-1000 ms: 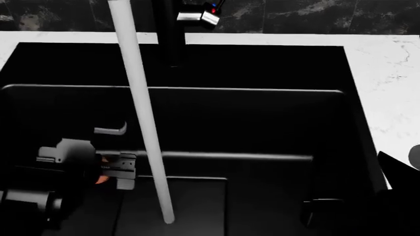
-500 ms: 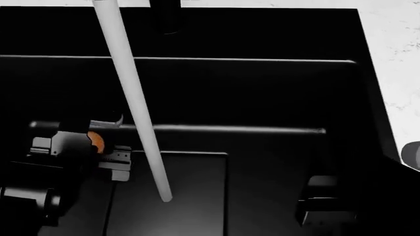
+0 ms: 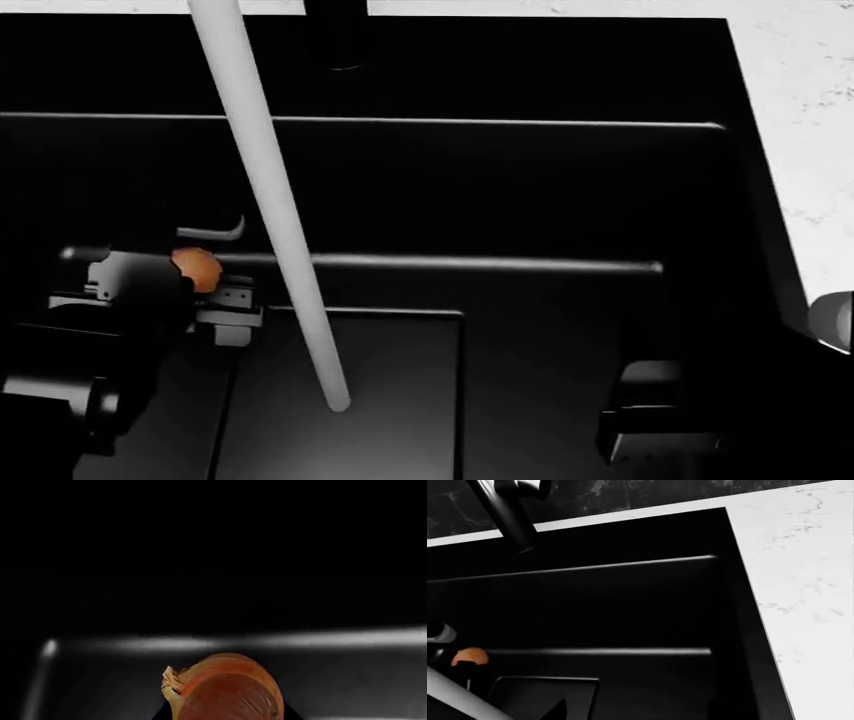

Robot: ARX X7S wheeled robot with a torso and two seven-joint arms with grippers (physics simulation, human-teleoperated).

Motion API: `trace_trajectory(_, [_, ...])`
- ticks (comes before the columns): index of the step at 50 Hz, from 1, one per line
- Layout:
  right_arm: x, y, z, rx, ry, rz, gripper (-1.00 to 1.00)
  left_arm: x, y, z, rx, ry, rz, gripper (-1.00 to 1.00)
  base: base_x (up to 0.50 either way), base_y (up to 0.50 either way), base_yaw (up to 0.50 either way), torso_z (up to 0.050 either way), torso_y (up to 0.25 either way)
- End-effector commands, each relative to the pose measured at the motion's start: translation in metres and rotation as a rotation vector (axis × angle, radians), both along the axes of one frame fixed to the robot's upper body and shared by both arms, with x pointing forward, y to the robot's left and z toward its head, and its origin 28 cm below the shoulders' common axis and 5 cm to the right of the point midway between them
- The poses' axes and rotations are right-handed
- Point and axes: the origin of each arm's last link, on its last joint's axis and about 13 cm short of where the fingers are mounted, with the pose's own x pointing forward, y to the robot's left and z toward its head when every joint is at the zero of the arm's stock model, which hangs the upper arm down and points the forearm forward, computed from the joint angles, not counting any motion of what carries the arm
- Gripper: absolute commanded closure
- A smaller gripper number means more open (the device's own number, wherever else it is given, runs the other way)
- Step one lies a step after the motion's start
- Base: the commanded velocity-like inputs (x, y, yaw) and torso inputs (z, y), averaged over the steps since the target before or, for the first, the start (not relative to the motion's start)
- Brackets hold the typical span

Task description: Pick the broccolis and asparaguss from the sink and place them in one bowl. Place the onion in the other bowl. Then turn off the sink faucet.

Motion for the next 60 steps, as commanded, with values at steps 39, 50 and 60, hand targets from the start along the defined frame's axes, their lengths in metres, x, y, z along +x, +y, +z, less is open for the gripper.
trace_trajectory(39, [-0.007, -0.004, 0.004, 0.01, -0.032, -0.021, -1.0, -0.082, -0.011, 0.073, -0.1, -0.101, -0.33, 1.0, 0.0, 0.0, 0.0, 0.0, 0.131])
trace_trajectory(50, [-0.007, -0.004, 0.005, 0.01, -0.038, -0.02, -1.0, -0.085, -0.008, 0.083, -0.093, -0.114, -0.336, 1.0, 0.0, 0.0, 0.0, 0.0, 0.216])
trace_trajectory(60, [-0.009, -0.004, 0.005, 0.011, -0.046, -0.019, -1.0, -0.089, -0.007, 0.092, -0.1, -0.165, -0.349, 1.0, 0.0, 0.0, 0.0, 0.0, 0.133])
